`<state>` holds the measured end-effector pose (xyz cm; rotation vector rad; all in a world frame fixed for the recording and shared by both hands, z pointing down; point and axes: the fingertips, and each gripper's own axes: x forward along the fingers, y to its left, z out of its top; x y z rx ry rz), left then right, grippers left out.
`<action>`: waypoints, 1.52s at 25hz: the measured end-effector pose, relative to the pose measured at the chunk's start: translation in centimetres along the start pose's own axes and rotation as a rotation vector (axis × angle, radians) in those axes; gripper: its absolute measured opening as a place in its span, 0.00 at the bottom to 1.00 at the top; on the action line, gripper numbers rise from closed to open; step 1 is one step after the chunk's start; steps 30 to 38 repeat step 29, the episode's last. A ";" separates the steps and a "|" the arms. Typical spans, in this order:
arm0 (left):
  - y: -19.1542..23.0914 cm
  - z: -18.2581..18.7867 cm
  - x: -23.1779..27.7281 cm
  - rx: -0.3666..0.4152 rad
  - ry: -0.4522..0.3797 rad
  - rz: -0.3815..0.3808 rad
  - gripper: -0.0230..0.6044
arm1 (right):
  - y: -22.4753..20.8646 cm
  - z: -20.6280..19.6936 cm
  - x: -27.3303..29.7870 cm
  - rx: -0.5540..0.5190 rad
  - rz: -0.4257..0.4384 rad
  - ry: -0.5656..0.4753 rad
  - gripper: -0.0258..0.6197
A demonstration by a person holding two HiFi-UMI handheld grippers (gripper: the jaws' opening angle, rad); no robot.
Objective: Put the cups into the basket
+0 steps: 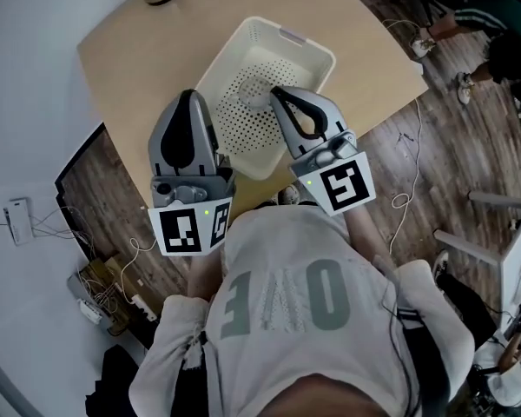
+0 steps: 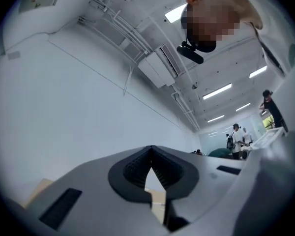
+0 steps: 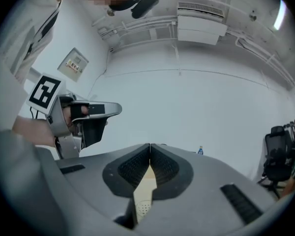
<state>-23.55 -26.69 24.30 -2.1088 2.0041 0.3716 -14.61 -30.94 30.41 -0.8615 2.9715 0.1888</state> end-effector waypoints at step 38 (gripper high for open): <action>-0.6 -3.1 0.7 0.093 0.127 -0.011 0.05 | -0.3 -1.3 0.0 0.016 -0.022 0.051 0.04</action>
